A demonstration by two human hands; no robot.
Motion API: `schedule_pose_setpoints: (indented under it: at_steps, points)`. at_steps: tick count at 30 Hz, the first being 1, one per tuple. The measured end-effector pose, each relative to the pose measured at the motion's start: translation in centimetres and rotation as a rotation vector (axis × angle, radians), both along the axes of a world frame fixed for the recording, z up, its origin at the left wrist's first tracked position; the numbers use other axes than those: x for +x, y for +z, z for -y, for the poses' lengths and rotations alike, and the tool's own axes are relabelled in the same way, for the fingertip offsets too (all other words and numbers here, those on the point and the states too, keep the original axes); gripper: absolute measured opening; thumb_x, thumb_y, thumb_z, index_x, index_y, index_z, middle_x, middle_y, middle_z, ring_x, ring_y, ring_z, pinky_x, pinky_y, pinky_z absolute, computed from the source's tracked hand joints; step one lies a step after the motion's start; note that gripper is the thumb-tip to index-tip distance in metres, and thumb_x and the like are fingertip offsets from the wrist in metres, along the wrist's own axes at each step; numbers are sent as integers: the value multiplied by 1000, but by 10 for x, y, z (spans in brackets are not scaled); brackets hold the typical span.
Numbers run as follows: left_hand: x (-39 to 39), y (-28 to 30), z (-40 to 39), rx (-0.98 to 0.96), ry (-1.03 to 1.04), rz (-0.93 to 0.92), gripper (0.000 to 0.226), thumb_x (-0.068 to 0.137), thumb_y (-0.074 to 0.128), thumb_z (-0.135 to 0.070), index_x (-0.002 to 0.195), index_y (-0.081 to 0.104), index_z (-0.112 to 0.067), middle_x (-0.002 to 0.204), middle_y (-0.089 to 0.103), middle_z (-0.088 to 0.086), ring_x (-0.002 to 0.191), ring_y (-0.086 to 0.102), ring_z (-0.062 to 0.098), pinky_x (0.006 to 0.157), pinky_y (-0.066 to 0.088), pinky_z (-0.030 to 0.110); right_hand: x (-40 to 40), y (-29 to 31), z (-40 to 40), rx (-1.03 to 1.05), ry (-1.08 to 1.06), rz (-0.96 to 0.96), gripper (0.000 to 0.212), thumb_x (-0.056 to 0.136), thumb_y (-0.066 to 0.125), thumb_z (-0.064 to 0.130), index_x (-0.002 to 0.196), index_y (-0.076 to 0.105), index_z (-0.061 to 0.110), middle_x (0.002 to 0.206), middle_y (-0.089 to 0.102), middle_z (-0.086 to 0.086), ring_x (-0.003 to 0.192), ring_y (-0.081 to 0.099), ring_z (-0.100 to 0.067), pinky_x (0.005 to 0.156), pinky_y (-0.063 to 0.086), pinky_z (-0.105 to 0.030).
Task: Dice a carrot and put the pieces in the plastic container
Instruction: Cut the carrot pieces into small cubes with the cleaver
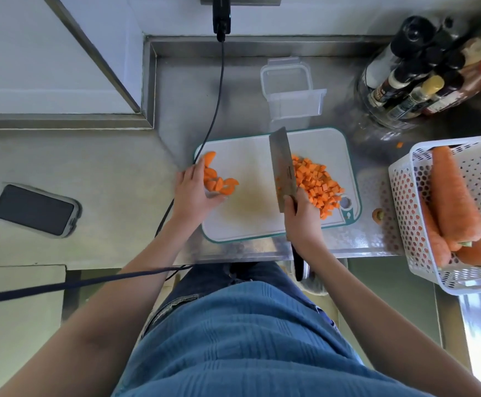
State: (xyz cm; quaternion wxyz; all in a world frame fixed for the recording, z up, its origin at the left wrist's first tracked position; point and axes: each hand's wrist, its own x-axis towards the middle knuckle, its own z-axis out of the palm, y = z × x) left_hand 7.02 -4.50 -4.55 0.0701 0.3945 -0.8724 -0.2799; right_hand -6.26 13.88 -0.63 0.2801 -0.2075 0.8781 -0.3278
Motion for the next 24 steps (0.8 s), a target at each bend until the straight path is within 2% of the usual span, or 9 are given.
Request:
schedule_pose_setpoints:
  at_steps: [4, 6, 9, 13, 17, 19, 20, 21, 24]
  points:
    - [-9, 0, 16, 163, -22, 12, 118, 52, 90, -29, 146, 23, -8, 120, 45, 13, 113, 45, 27, 97, 35, 34, 3, 3, 4, -38, 26, 10, 20, 101, 41, 17, 84, 38, 7, 57, 40, 0, 49, 35, -15, 46, 24, -29]
    - [-15, 1, 22, 208, -41, 30, 122, 50, 92, -26, 146, 20, -6, 126, 36, 15, 118, 41, 25, 100, 32, 27, 3, 2, 2, -49, 33, 28, 20, 100, 41, 17, 84, 38, 7, 57, 39, 1, 49, 34, -13, 46, 24, -27]
    - [-17, 0, 26, 184, -101, 29, 113, 48, 93, -26, 143, 32, -10, 129, 32, 14, 116, 45, 25, 97, 29, 19, 0, 3, -2, -51, 35, 34, 22, 100, 41, 16, 79, 35, 11, 56, 38, 3, 47, 32, -11, 45, 22, -24]
    - [-17, -2, 25, 165, -99, 32, 101, 52, 91, -27, 139, 41, -14, 133, 34, 11, 118, 42, 22, 95, 27, 18, -2, 3, -4, -35, 37, 39, 34, 101, 40, 14, 70, 28, 24, 56, 38, 4, 47, 31, -10, 41, 24, -19]
    - [-23, -4, 14, 20, -144, -16, 79, 60, 85, -37, 128, 52, -14, 125, 48, 4, 117, 39, 29, 101, 32, 32, -2, 2, -6, -38, 29, 37, 32, 100, 41, 13, 71, 30, 22, 56, 37, 3, 47, 31, -11, 40, 27, -18]
    - [-24, -13, 2, 2, -188, -73, 72, 67, 79, -43, 124, 51, -12, 136, 44, 6, 129, 33, 28, 108, 28, 35, -3, 0, -8, -30, 23, 50, 24, 100, 41, 15, 76, 36, 15, 58, 38, 1, 49, 33, -12, 43, 30, -23]
    - [-26, -18, -4, 2, -218, -81, 72, 70, 76, -46, 125, 48, -11, 143, 39, 8, 136, 28, 28, 111, 23, 38, -3, -2, -10, -28, 14, 59, 20, 100, 41, 17, 81, 40, 11, 59, 40, 0, 50, 34, -13, 45, 35, -32]
    - [-28, -22, -9, -7, -246, -78, 74, 72, 74, -47, 129, 45, -11, 147, 34, 9, 140, 23, 28, 114, 18, 40, -4, -3, -11, -25, 5, 64, 19, 100, 41, 18, 85, 43, 7, 60, 41, -2, 51, 35, -13, 45, 36, -35]
    - [-41, -29, -20, -49, -302, -64, 78, 80, 68, -45, 142, 35, -11, 151, 30, 10, 141, 21, 27, 116, 14, 42, -7, -5, -14, -17, -9, 62, 20, 100, 42, 20, 89, 44, 2, 62, 44, -4, 52, 36, -14, 48, 31, -30]
